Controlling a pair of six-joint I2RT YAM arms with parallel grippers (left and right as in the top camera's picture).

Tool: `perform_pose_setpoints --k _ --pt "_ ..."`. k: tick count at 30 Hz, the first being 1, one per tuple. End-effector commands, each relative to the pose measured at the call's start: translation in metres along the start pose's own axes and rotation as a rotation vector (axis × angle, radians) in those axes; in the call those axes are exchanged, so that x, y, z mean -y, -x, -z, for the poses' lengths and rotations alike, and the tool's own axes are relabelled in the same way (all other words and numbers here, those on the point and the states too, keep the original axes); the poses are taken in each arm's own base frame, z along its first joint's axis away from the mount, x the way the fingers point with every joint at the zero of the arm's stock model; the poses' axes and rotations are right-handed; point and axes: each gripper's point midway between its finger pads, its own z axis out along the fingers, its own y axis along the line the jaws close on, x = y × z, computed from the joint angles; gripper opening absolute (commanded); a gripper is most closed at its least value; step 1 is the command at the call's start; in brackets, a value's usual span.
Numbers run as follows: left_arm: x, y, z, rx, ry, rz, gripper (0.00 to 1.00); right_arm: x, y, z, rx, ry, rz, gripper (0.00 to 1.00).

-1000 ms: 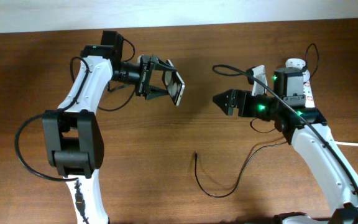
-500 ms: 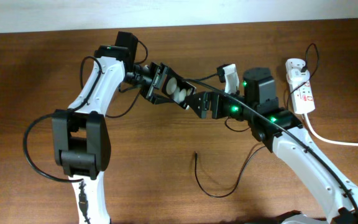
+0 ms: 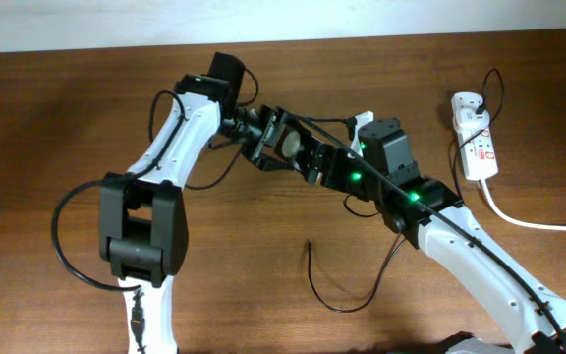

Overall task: Plug charger to phone and switch on socket
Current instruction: 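Move the right gripper toward the phone held by the left gripper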

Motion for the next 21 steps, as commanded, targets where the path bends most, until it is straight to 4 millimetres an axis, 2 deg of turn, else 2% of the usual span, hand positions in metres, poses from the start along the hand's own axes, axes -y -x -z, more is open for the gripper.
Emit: perform_pose_setpoints --k 1,8,10,15,19,21 --pt "0.011 -0.011 -0.007 -0.025 -0.014 -0.01 0.0 -0.003 0.006 0.001 0.024 -0.008 -0.032 0.88" --pt "0.011 -0.027 -0.022 -0.061 0.008 -0.033 0.0 0.003 0.005 0.001 0.026 -0.038 -0.037 0.88" --pt "0.011 -0.028 -0.024 -0.064 0.011 -0.035 0.0 0.003 0.005 0.001 0.026 -0.038 -0.044 0.79" --pt "0.012 -0.034 -0.026 -0.085 0.009 -0.04 0.0 0.007 0.005 0.001 0.033 -0.056 -0.046 0.67" --pt "0.012 -0.035 -0.027 -0.092 0.007 -0.04 0.0 0.012 0.005 0.001 0.033 -0.081 -0.05 0.5" --pt "0.012 -0.036 -0.027 -0.092 0.007 -0.04 0.0 0.012 0.005 0.001 0.035 -0.082 -0.05 0.46"
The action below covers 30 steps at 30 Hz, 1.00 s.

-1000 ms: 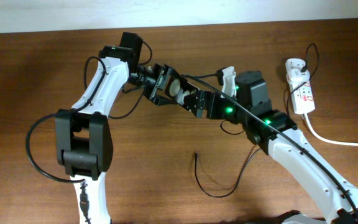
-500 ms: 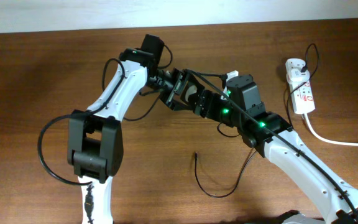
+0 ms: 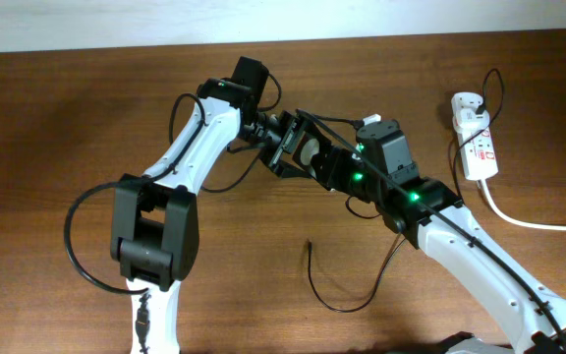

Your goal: Plug charger to phone and switch on socket

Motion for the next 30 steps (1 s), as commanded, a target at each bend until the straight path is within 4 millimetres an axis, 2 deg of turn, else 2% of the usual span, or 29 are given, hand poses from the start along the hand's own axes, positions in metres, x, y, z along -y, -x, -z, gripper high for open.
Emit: perform_pose_setpoints --k 1,5,17,21,23,24,25,27,30 --pt "0.01 -0.01 0.0 -0.043 -0.026 -0.009 0.0 -0.004 0.004 0.001 0.017 -0.001 0.013 0.44" --pt "0.012 -0.014 0.0 -0.064 -0.034 -0.01 0.0 -0.004 0.004 0.0 0.015 -0.003 0.013 0.32" --pt "0.012 -0.021 -0.007 -0.081 -0.024 -0.02 0.0 -0.001 0.005 0.0 0.021 -0.015 0.012 0.19" --pt "0.012 -0.023 -0.007 -0.091 -0.028 -0.02 0.0 -0.001 0.005 0.0 0.023 -0.016 0.013 0.06" --pt "0.012 -0.023 -0.007 -0.091 -0.028 -0.02 0.0 -0.001 0.005 0.0 0.023 -0.016 0.012 0.04" --pt "0.012 -0.023 -0.007 -0.091 -0.028 -0.02 0.07 -0.001 0.005 0.0 0.024 -0.016 0.012 0.04" --pt "0.012 -0.023 -0.007 -0.09 -0.028 -0.02 0.3 -0.001 0.006 0.0 0.024 -0.017 0.011 0.04" --pt "0.012 -0.022 -0.007 -0.087 -0.027 -0.02 0.99 -0.001 0.006 0.0 0.026 -0.017 0.011 0.04" --pt "0.012 -0.022 -0.007 -0.088 -0.028 -0.028 0.99 0.003 0.013 0.001 0.046 -0.024 0.004 0.04"
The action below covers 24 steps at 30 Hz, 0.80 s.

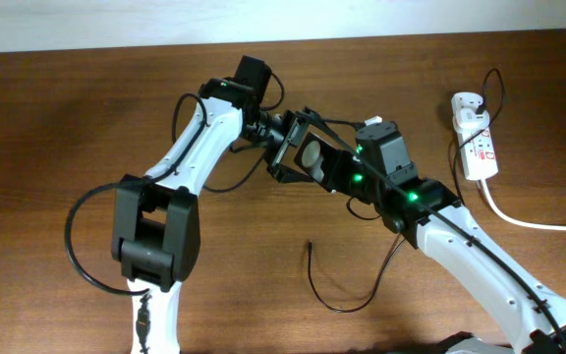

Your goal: Plug charger to phone and switch on socket

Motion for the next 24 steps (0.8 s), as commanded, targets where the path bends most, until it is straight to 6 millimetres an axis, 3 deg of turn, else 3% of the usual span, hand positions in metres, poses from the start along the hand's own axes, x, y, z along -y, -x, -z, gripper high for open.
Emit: perform_pose_setpoints --k 1,8,10,12,16,21,24 --pt "0.006 -0.011 -0.004 -0.043 -0.011 -0.026 0.99 -0.003 0.015 0.003 0.038 0.012 -0.003 0.04" --pt "0.015 -0.008 0.004 -0.03 -0.041 -0.102 0.99 0.036 0.054 0.014 0.104 -0.024 -0.106 0.04" --pt "0.025 -0.007 0.012 -0.015 -0.065 -0.163 1.0 0.034 0.058 0.016 0.098 0.013 -0.153 0.04" --pt "0.044 -0.011 0.023 0.008 -0.103 -0.258 0.99 0.021 0.069 0.021 0.094 0.112 -0.188 0.04" --pt "0.083 -0.029 0.043 0.052 -0.172 -0.419 0.99 0.015 0.087 0.029 0.115 0.201 -0.304 0.04" --pt "0.099 -0.032 0.05 0.075 -0.21 -0.49 0.99 0.008 0.105 0.037 0.14 0.279 -0.53 0.04" --pt "0.109 -0.027 0.059 0.102 -0.246 -0.544 0.99 -0.001 0.117 0.042 0.178 0.332 -0.527 0.04"
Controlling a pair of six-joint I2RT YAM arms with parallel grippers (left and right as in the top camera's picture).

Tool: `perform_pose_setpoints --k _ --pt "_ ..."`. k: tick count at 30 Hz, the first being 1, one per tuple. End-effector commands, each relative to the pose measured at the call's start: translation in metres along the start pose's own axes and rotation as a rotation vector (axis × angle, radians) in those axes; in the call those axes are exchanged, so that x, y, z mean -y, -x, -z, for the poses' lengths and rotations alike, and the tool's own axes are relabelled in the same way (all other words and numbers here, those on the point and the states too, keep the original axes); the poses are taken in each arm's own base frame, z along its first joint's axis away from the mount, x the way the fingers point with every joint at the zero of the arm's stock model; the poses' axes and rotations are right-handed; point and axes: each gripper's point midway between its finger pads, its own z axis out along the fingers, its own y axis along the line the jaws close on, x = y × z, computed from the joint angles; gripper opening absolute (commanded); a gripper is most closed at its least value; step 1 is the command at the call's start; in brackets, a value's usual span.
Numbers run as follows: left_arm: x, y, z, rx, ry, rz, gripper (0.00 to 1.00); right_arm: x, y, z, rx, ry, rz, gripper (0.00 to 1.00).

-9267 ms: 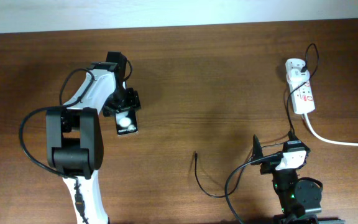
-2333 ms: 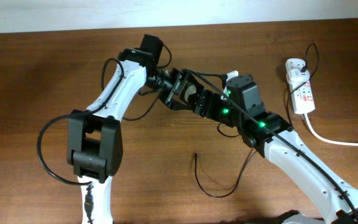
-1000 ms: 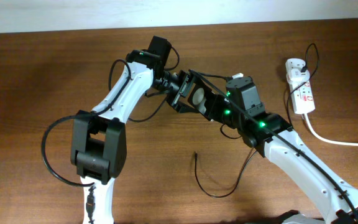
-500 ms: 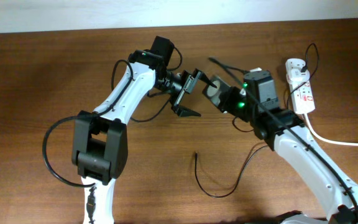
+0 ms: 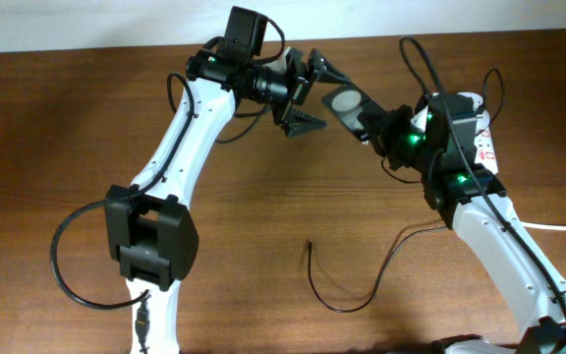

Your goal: Plug charger to phone and switch on socket

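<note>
The dark phone, with a pale round patch on its face, is held up near the table's far edge. My right gripper is shut on its right end. My left gripper stands open at the phone's left end, one finger above it and one below, neither pressing it. A thin black charger cable lies in a loop on the wood nearer the front, its free end pointing away from the phone. The white socket strip lies at the right, partly behind my right arm.
A white mains lead runs from the strip off the right edge. A black wire arches above my right wrist. The left arm's base stands at the front left, with its own black cable looping beside it.
The phone and both grippers have moved from the table's middle up and to the right, toward the far edge. My left gripper has opened and let go; my right still holds the phone.
Both grippers met at the phone over the middle of the table, the left closed around its left end. They shifted slightly right and stayed so. Now the phone is nearer the socket strip in the right gripper alone. The black cable on the table has not moved.
</note>
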Motion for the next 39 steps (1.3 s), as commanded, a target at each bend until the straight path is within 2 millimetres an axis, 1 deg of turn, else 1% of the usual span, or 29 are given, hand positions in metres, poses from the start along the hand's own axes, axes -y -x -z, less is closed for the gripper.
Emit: perform_pose_setpoints --k 1,2,5,7,8,12,16,18,20,22,24,25,28,34,39 --pt "0.013 0.01 0.011 0.029 -0.04 -0.073 0.99 -0.027 0.008 0.005 0.017 0.093 -0.028 0.04" --pt "0.012 0.015 0.013 0.051 -0.035 -0.071 0.99 -0.035 0.011 0.006 0.028 0.124 -0.012 0.04" --pt "0.005 0.033 0.016 0.149 0.008 -0.034 0.99 -0.05 0.015 0.008 0.048 0.181 0.015 0.04" --pt "0.02 0.041 0.016 0.182 -0.033 -0.111 0.99 -0.056 0.018 0.01 0.063 0.206 0.027 0.04" --pt "0.028 0.046 0.018 0.206 -0.054 -0.118 0.99 -0.057 0.02 0.01 0.075 0.209 0.016 0.04" --pt "0.035 0.056 0.021 0.259 -0.073 -0.105 0.99 -0.057 0.021 0.01 0.06 0.214 -0.162 0.04" --pt "0.043 0.061 0.023 0.289 -0.091 -0.145 0.99 -0.057 0.02 0.01 0.043 0.218 -0.281 0.04" --pt "0.042 0.065 0.024 0.308 -0.089 -0.112 0.99 -0.058 0.02 0.01 0.04 0.222 -0.305 0.04" --pt "0.042 0.065 0.024 0.31 -0.095 -0.067 0.99 -0.064 0.021 0.012 0.04 0.247 -0.293 0.04" --pt "0.041 0.066 0.024 0.318 -0.092 -0.063 0.99 -0.071 0.023 0.014 0.043 0.278 -0.288 0.04" --pt "0.041 0.068 0.023 0.333 -0.086 -0.063 0.99 -0.072 0.021 0.014 0.027 0.28 -0.33 0.04" --pt "0.04 0.07 0.024 0.347 -0.084 -0.044 0.99 -0.072 0.021 0.014 0.024 0.28 -0.331 0.04" --pt "0.04 0.07 0.023 0.343 -0.099 0.046 0.99 -0.075 0.017 0.014 -0.019 0.293 -0.437 0.04" --pt "0.04 0.07 0.023 0.339 -0.107 0.09 0.99 -0.078 0.008 0.015 -0.069 0.295 -0.437 0.04" --pt "0.042 0.063 0.011 0.328 -0.098 0.083 0.99 -0.08 -0.004 0.016 -0.15 0.291 -0.488 0.04"
